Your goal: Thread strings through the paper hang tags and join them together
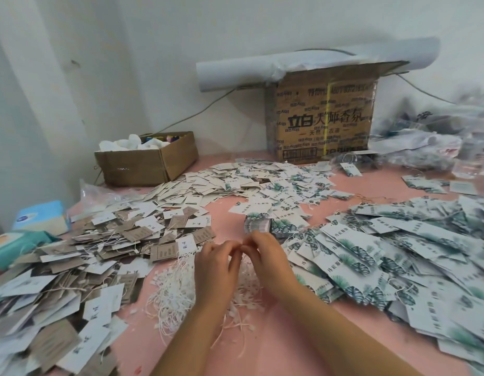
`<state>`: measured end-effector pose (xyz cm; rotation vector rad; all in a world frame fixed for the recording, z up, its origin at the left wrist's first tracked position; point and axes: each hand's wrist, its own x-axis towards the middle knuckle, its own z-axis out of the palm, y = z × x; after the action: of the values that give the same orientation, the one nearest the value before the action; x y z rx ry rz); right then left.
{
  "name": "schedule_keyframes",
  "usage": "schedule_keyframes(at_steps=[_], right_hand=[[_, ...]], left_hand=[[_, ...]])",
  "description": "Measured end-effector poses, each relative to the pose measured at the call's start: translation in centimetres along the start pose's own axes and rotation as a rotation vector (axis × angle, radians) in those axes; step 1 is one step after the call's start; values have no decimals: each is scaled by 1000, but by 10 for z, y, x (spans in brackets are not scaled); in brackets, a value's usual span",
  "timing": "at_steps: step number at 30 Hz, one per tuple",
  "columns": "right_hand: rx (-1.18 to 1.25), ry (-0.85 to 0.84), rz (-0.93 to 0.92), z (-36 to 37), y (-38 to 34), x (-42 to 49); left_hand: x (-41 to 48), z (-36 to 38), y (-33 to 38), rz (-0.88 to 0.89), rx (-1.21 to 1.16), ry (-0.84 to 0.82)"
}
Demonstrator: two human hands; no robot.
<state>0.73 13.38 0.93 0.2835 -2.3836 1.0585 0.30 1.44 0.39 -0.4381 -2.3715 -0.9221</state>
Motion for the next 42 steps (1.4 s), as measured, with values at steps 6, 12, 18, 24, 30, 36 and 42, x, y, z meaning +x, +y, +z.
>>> schedule_keyframes(at_steps=[6, 12, 18, 24, 30, 36, 42], right_hand=[[16, 80, 131, -1, 6, 6], [359, 292, 262, -9, 6, 6], [804, 535, 479, -28, 13, 19], [624, 456, 551, -38, 24, 22], [274, 306, 501, -54, 23, 26], [343, -210, 147, -54, -4, 25], [484, -347, 260, -37, -1, 35]], left_hand=[[1, -1, -1, 30, 20, 39], [3, -3, -3, -48, -52, 45], [5, -4, -6, -120, -136, 33], [7, -7, -2, -109, -213, 15], [11, -15, 7, -128, -286, -49], [27, -16, 26, -71, -284, -196], [50, -7, 33, -52, -201, -181]])
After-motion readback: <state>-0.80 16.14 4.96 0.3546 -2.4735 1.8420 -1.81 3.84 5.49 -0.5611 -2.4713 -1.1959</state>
